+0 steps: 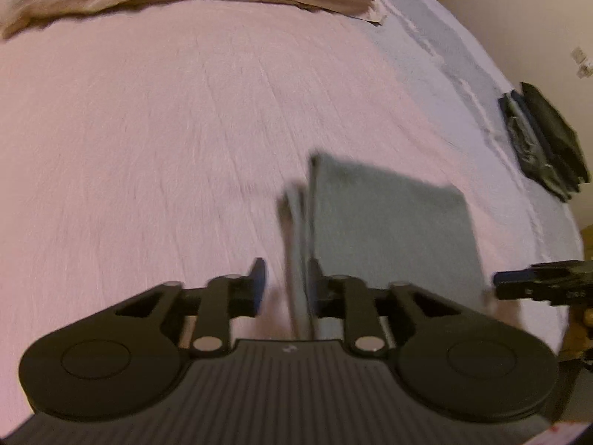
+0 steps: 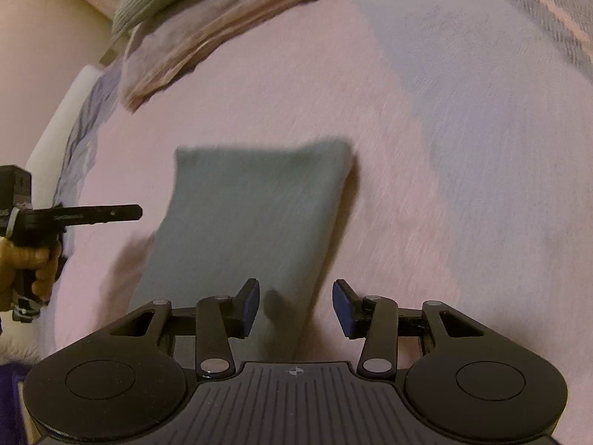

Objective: Organize objects

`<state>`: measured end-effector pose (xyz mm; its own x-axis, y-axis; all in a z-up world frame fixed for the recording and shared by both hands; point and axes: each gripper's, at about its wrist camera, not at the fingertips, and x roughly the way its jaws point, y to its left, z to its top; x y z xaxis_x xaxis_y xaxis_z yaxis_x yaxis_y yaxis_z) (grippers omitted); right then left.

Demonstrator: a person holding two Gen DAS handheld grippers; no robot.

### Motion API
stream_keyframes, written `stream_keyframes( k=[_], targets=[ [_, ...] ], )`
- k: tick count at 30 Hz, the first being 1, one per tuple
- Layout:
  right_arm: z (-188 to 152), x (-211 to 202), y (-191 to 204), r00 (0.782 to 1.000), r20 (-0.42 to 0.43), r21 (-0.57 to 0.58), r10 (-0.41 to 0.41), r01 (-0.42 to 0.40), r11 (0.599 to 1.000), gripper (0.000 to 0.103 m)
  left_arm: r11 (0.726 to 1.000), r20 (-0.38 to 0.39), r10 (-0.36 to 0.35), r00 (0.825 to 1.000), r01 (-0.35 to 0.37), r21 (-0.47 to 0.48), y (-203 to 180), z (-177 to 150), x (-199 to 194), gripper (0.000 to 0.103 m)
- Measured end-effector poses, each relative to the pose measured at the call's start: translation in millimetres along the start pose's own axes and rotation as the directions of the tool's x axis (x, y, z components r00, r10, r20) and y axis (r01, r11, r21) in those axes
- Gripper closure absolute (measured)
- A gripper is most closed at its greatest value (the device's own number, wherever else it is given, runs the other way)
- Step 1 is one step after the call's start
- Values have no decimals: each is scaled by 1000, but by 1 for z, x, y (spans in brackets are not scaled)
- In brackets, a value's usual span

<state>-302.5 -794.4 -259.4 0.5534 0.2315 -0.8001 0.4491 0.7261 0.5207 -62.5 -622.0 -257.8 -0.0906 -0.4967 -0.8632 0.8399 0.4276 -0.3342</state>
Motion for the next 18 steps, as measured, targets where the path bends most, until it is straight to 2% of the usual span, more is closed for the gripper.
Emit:
stream_keyframes(
  k=[4, 6, 9, 11, 12, 16, 18],
  targets=[
    [-40, -8, 19, 997, -69, 32, 46, -44, 999, 50, 1000, -80, 12, 997, -13, -21, -17, -71, -27, 75],
    [-60, -10, 30, 992, -106, 23, 62, -60, 998, 48, 999, -117, 3, 993, -9, -52, -22, -107, -35, 75],
    [-86, -4, 43, 985, -155, 36, 81, -76, 996, 47, 996, -130, -10, 991, -1, -90, -26, -140, -37, 76],
    [-101, 0, 46, 981, -178, 78, 79, -66, 995, 47, 996, -132, -10, 991, -2, -90, -27, -148, -30, 84],
    [-106, 1, 46, 981, -176, 105, 84, -66, 992, 47, 997, -130, -3, 992, -8, -79, -29, -151, -27, 96],
    [-117, 9, 41, 980, -166, 192, 105, -72, 979, 47, 996, -100, -6, 995, -3, -90, -31, -156, -36, 100],
    [-118, 12, 35, 974, -193, 234, 119, -72, 970, 49, 996, -89, -16, 996, 8, -93, -34, -159, -44, 100]
  ],
)
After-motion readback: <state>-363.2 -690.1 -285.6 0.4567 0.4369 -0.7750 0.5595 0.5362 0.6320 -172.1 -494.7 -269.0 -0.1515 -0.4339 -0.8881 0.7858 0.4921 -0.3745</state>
